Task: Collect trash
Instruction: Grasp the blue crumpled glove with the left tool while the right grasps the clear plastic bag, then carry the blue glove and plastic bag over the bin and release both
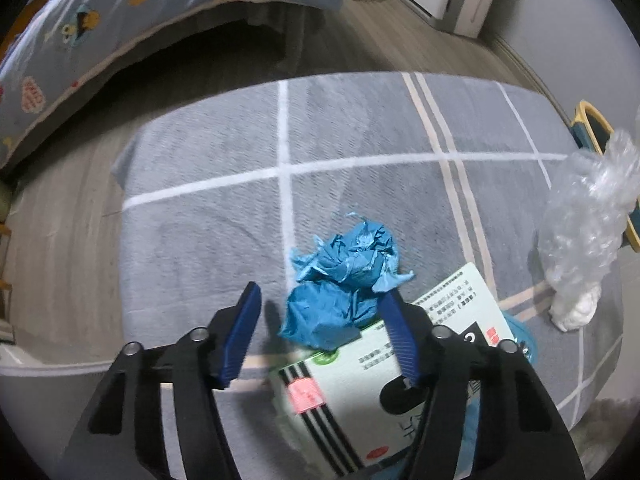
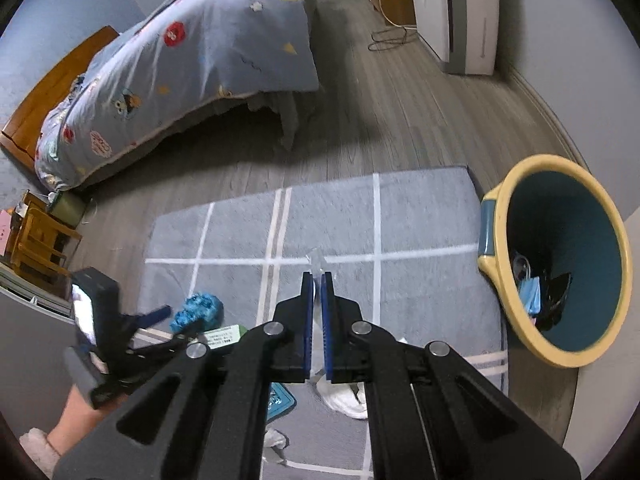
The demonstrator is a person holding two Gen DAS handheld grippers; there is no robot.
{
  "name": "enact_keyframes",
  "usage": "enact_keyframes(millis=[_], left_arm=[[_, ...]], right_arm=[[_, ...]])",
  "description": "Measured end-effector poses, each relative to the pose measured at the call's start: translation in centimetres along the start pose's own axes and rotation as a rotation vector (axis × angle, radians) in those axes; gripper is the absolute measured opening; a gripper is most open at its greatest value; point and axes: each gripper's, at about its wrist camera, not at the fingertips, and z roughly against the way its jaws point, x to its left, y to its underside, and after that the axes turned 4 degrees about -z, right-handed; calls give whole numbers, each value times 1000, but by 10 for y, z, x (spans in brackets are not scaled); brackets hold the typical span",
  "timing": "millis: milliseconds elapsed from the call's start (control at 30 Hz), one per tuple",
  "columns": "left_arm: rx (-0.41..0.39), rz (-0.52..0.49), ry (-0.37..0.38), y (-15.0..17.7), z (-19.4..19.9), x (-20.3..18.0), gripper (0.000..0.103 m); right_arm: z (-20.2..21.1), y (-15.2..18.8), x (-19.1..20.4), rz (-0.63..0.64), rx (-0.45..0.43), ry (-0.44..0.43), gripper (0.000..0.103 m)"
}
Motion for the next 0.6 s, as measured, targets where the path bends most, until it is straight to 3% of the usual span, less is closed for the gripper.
enact_keyframes(millis=[133,600], left_arm=[[-20,-22,14,-3,2,-9,34],[-223,-57,3,-33,65,-32,32]], right_arm=[[4,-5,-2,9,-5,-9,4],[35,-27,-16,-18,-103,-9,4]])
